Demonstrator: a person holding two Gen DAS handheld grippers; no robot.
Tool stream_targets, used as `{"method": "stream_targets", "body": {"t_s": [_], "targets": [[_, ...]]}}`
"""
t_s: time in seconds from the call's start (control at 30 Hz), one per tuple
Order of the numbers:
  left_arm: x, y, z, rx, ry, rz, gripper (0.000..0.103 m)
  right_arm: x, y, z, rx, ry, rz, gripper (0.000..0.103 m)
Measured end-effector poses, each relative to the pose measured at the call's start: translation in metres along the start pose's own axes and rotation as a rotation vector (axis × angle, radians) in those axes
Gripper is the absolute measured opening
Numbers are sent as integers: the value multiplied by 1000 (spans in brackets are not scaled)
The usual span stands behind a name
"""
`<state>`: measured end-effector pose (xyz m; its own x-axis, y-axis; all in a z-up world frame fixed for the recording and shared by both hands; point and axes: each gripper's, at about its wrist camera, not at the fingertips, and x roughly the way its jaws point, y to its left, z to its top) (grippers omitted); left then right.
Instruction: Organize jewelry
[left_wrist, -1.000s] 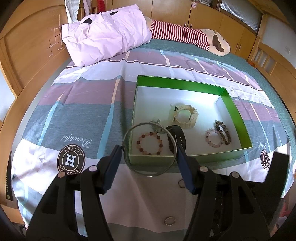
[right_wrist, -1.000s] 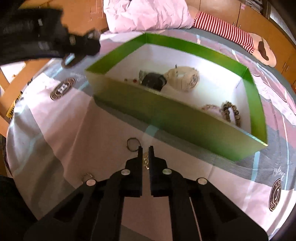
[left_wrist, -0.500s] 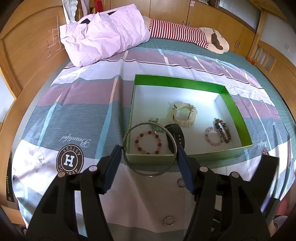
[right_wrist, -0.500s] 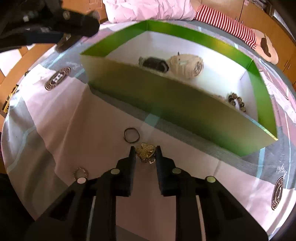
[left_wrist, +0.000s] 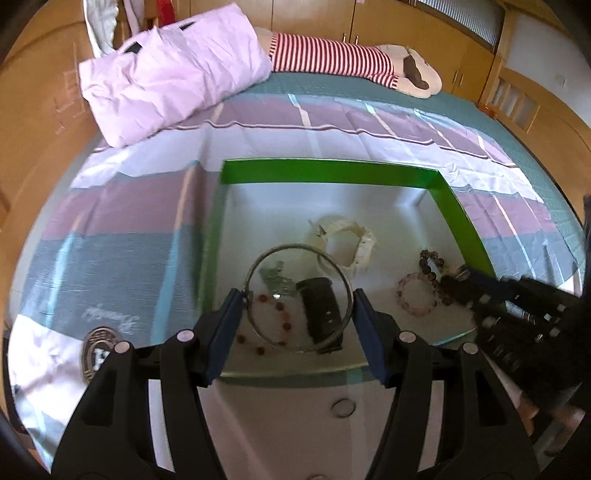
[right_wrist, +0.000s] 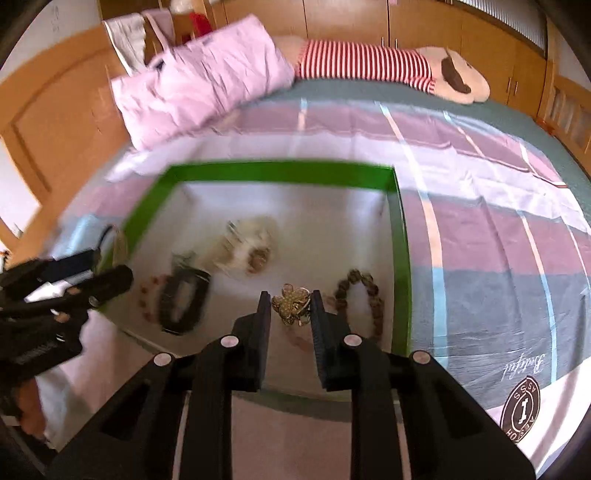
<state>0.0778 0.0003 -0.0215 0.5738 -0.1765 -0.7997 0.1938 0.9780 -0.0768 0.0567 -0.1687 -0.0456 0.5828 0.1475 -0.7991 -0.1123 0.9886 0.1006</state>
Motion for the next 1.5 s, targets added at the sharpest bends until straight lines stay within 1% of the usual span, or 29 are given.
{"method": "stream_targets", "body": {"t_s": [0.07,0.17,0.23,0.3,0.37,0.43,0.47,0.53,0.63,0.67,0.7,0.73,0.77,0.8,0.87,0.93,0.97,1.03,1.1,1.13,1.17,1.2,1.3,1.37,1.43,1.5], "targets": [[1,2,1,-14,-10,5,72,-7,3,-6,-15,-12,15,42],[-4,6,1,-27,-7,-7,73,-20,17,-14,-65,-27,32,43],[-13,9,-1,-26,4,-9,73,-27,24,-24,-80,-9,94,43],[-27,13,-11,-15,17,-12,73,-34,41,-42,-134,12,145,43],[-38,18,-25,-9,54,4,73,-28,58,-57,-207,57,171,43],[-45,25,-43,-23,92,15,73,-19,73,-69,-261,78,166,43],[-47,28,-52,-33,116,10,73,-12,81,-74,-283,103,171,43],[-49,33,-68,-40,148,-4,73,1,91,-78,-296,128,174,43],[-48,39,-92,-36,200,-19,74,20,100,-80,-300,139,147,43],[-46,42,-99,-41,223,-37,74,28,102,-81,-296,149,146,43],[-43,43,-104,-45,248,-61,74,33,102,-82,-290,158,139,37],[-41,42,-108,-43,264,-77,74,35,100,-81,-285,149,132,34],[-39,40,-112,-32,276,-89,74,34,99,-81,-286,140,128,24],[-37,37,-116,-9,284,-97,74,32,99,-80,-290,150,135,20],[-37,30,-122,26,286,-112,74,27,95,-80,-295,165,134,20],[-35,20,-125,70,284,-121,74,24,87,-83,-297,173,87,20],[-34,14,-127,93,280,-120,73,22,80,-83,-282,177,71,20],[-33,1,-130,146,270,-126,65,19,68,-82,-252,185,58,20],[-29,-10,-134,188,270,-144,39,16,58,-81,-227,188,57,20],[-25,-13,-136,201,280,-148,35,15,53,-80,-213,186,56,20],[-19,-16,-138,211,297,-151,29,14,50,-80,-205,186,52,20],[-14,-17,-140,217,313,-150,27,14,48,-79,-196,190,49,20],[1,-18,-145,236,346,-102,27,17,47,-80,-188,211,45,20],[3,-16,-145,225,349,-113,28,18,49,-81,-198,217,50,20],[1,-15,-146,219,352,-127,33,18,52,-82,-210,218,51,20],[0,-17,-149,226,354,-130,41,18,54,-84,-226,219,47,20]]}}
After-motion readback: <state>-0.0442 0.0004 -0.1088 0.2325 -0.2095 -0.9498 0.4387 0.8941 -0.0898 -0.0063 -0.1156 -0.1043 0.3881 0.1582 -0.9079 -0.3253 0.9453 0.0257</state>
